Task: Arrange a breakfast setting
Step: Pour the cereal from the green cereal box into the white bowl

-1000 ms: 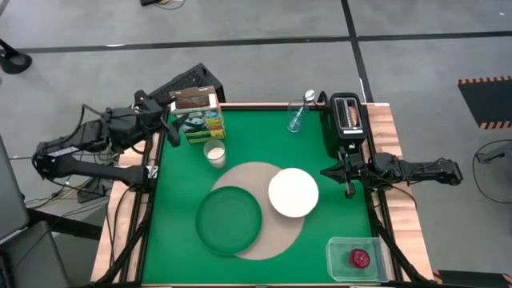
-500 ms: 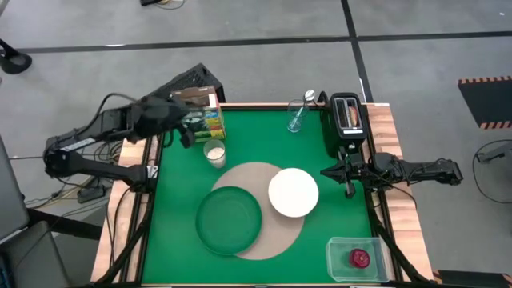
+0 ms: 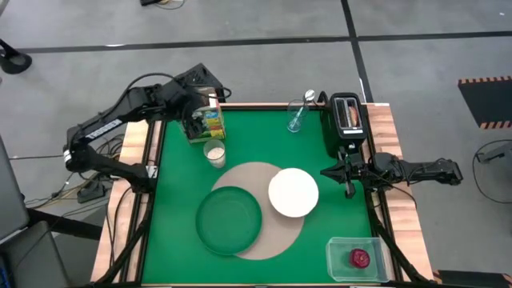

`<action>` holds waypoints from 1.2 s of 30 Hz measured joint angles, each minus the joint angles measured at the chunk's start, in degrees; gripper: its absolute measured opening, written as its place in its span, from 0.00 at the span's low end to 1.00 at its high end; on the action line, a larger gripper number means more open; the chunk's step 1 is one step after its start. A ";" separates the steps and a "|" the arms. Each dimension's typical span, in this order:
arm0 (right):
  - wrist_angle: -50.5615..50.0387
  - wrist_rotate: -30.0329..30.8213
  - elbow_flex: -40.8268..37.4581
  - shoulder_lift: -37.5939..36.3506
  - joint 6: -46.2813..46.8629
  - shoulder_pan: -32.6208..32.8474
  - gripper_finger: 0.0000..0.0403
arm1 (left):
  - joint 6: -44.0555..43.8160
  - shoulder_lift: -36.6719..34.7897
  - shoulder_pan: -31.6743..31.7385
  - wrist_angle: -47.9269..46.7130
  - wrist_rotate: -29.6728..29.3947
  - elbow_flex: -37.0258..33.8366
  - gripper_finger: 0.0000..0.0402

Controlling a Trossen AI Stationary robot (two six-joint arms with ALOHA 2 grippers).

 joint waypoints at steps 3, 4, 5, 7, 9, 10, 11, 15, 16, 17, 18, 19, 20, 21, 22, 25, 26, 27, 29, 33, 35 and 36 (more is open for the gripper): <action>0.02 0.00 -0.02 0.00 -0.01 0.01 0.08 | 1.25 1.88 1.82 -0.85 -0.67 0.00 0.72; 0.02 0.00 0.00 0.00 -0.02 0.01 0.08 | 1.71 2.42 2.51 -0.86 -0.56 0.00 0.72; 0.00 0.00 0.00 0.00 -0.02 0.00 0.08 | 2.16 2.92 3.14 -0.88 -0.14 0.00 0.72; 0.02 0.00 -0.01 0.00 -0.02 0.01 0.08 | 2.77 3.95 4.13 -0.86 0.96 0.00 0.72; 0.02 0.00 -0.01 0.00 -0.02 0.02 0.08 | 3.05 5.12 4.85 -1.03 1.03 0.00 0.72; 0.00 0.00 0.00 0.00 -0.02 0.00 0.08 | 3.12 5.70 5.20 -1.44 1.10 0.00 0.72; 0.01 0.00 -0.02 0.00 -0.02 0.01 0.08 | 3.17 6.36 5.52 -2.13 1.37 0.00 0.72; 0.01 0.00 -0.02 0.00 -0.02 0.00 0.08 | 3.72 9.37 6.36 -4.30 1.97 0.00 0.72; 0.02 0.00 0.00 0.00 -0.02 0.00 0.08 | 4.00 10.15 6.36 -4.57 1.93 0.00 0.72; 0.00 0.00 -0.02 0.00 -0.02 0.02 0.08 | 4.29 10.81 6.35 -4.75 1.81 0.00 0.72; 0.00 0.00 0.00 0.00 -0.02 0.00 0.08 | 4.48 11.43 6.33 -4.83 1.46 0.00 0.72; 0.02 0.00 -0.01 0.00 -0.02 0.00 0.08 | 4.82 12.09 6.28 -4.71 1.02 0.00 0.71; 0.01 0.00 -0.01 0.00 -0.02 0.01 0.08 | 5.24 12.85 6.28 -4.60 0.50 0.00 0.69; 0.01 0.00 -0.02 0.00 -0.02 0.00 0.08 | 5.60 13.57 6.31 -4.62 0.00 0.00 0.67; 0.02 0.00 0.00 0.00 -0.02 0.00 0.08 | 5.75 14.30 6.32 -4.67 -0.41 0.00 0.64; 0.02 0.00 -0.02 0.00 -0.02 0.00 0.08 | 6.69 16.07 6.32 -4.79 -2.83 0.00 0.52; 0.01 0.00 -0.02 0.00 -0.02 0.02 0.08 | 6.81 16.41 6.32 -4.80 -2.77 0.00 0.47; 0.02 0.00 -0.02 0.00 -0.02 0.00 0.08 | 6.86 16.79 6.32 -4.82 -2.51 0.00 0.42; 0.02 0.00 -0.01 0.00 -0.02 0.01 0.08 | 6.94 17.16 6.31 -4.91 -2.27 -0.01 0.31; 0.02 0.00 -0.02 0.00 -0.02 0.02 0.08 | 6.92 16.89 6.30 -5.06 -2.15 -0.04 0.08; 0.01 0.00 -0.01 0.00 -0.02 0.01 0.08 | 6.56 16.68 6.30 -5.11 -2.34 -0.07 0.03; 0.01 0.00 0.00 0.00 -0.02 0.01 0.08 | 6.46 16.63 6.30 -5.13 -2.69 -0.07 0.03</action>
